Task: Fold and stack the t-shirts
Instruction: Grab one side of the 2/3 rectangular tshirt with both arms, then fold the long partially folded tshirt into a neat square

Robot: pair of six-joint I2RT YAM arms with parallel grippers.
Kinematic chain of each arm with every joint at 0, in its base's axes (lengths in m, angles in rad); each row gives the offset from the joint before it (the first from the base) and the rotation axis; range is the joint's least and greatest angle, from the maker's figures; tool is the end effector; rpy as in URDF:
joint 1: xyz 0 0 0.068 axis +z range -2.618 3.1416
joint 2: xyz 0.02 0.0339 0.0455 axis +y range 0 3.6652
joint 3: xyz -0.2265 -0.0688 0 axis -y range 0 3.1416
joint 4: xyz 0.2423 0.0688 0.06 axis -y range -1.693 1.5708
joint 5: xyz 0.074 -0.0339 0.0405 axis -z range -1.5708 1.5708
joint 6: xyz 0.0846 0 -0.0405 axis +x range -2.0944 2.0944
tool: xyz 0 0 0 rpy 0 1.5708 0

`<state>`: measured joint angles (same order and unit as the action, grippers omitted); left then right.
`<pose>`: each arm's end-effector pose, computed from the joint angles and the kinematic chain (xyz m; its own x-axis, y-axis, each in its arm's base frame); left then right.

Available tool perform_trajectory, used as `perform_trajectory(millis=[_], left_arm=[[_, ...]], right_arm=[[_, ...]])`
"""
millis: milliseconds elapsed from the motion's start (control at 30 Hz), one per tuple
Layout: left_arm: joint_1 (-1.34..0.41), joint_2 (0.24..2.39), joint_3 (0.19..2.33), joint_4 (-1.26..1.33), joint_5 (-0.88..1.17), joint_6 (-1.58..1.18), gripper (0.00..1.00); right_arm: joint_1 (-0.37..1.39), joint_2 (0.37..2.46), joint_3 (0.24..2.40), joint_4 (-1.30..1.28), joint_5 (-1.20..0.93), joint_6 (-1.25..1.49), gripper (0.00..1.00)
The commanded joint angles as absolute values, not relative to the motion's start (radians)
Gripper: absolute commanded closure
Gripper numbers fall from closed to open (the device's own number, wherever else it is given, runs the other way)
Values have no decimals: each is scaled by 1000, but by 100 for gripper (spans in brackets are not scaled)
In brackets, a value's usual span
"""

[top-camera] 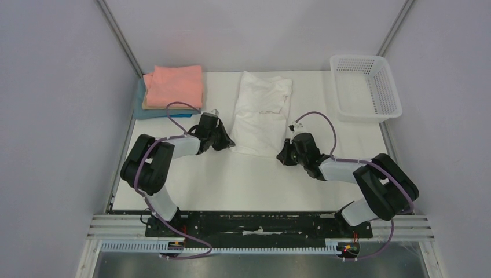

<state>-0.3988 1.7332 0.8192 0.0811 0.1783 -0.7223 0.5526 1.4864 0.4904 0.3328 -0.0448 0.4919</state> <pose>0.3240 -0.1528 0.0654 -0.8369 -0.3534 -0.4180 -0.0815 0.8356 -0.5432 0.2601 0.1648 0.0709 -0.7237 0.1080 -0.6816 -0.2412 0.8858 0.3965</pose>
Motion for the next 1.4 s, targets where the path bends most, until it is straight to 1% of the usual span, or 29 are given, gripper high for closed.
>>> perform_trajectory(millis=[0,100,200,300,400,500,633,767,900,1133,1367], left_arm=[[-415,1733,729,-94,153,-749,98],[-452,1644,663,-102,134,-773,98],[-502,1528,559,-114,101,-809,98],[-563,1407,460,-132,143,-837,98],[-667,1258,382,-148,156,-896,98],[-748,1111,329,-183,161,-965,98],[-793,912,300,-261,116,-998,98],[-796,728,306,-318,124,-986,98],[-796,648,330,-293,135,-963,98],[-796,719,477,-296,93,-920,98],[-784,785,632,-376,-102,-913,98]], right_arm=[[555,1452,454,357,-62,481,100],[559,1371,371,347,-95,492,100],[576,1226,261,302,-93,517,100],[632,1054,185,190,-70,528,100],[727,894,144,58,-38,565,100],[792,752,106,3,-64,627,100],[842,628,94,-67,-67,665,100],[852,589,125,-78,-65,649,100],[854,608,183,-26,-58,613,100],[853,654,349,18,-6,539,100],[852,727,448,108,78,483,100]])
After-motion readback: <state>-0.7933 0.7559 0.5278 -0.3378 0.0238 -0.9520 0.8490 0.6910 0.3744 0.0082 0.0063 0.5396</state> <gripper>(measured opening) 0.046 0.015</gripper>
